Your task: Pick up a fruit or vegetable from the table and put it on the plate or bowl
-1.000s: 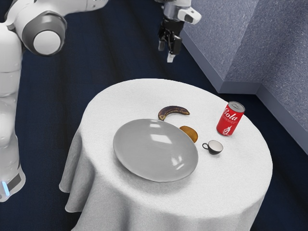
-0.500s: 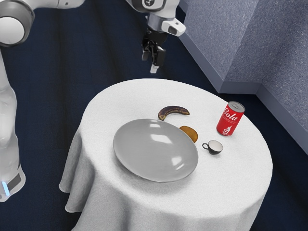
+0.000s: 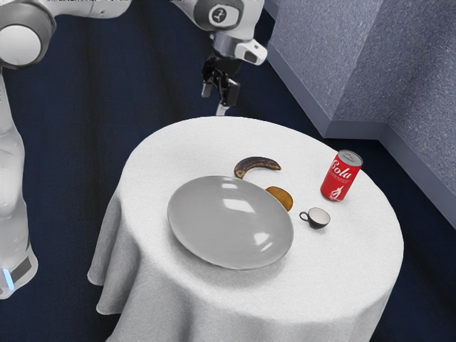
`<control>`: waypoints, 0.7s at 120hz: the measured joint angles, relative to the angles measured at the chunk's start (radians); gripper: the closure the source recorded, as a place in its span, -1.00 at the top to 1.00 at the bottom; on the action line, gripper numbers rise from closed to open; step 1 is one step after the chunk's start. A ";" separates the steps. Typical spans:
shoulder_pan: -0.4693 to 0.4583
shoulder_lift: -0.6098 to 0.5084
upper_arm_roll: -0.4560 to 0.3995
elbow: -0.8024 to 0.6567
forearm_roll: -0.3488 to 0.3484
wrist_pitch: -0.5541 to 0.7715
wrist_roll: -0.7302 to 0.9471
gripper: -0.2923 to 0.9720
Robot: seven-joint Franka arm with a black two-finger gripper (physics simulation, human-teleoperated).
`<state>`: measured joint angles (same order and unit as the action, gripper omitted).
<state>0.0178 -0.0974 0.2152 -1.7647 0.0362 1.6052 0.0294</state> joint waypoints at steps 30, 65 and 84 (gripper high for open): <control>-0.009 0.087 -0.036 0.007 -0.008 0.088 0.000 0.54; -0.020 0.408 -0.094 0.399 -0.025 0.037 0.000 0.54; -0.020 0.395 -0.102 0.282 -0.033 0.060 -0.001 0.54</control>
<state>-0.0018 0.2973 0.1131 -1.4826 0.0034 1.6651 0.0281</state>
